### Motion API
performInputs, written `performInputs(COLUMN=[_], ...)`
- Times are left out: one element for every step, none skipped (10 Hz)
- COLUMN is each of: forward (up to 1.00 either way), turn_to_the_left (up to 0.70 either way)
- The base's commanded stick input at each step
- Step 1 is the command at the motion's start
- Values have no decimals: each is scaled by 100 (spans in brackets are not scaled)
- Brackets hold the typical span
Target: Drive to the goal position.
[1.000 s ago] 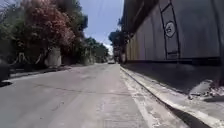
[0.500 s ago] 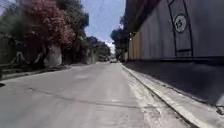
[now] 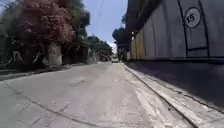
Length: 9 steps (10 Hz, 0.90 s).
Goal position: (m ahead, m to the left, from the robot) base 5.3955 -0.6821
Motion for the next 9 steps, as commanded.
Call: performInputs(forward=[100, 100, 100, 100, 100, 100, 100, 100, 100], turn_to_the_left=[0, 0, 0, 0, 0, 0, 0, 0, 0])
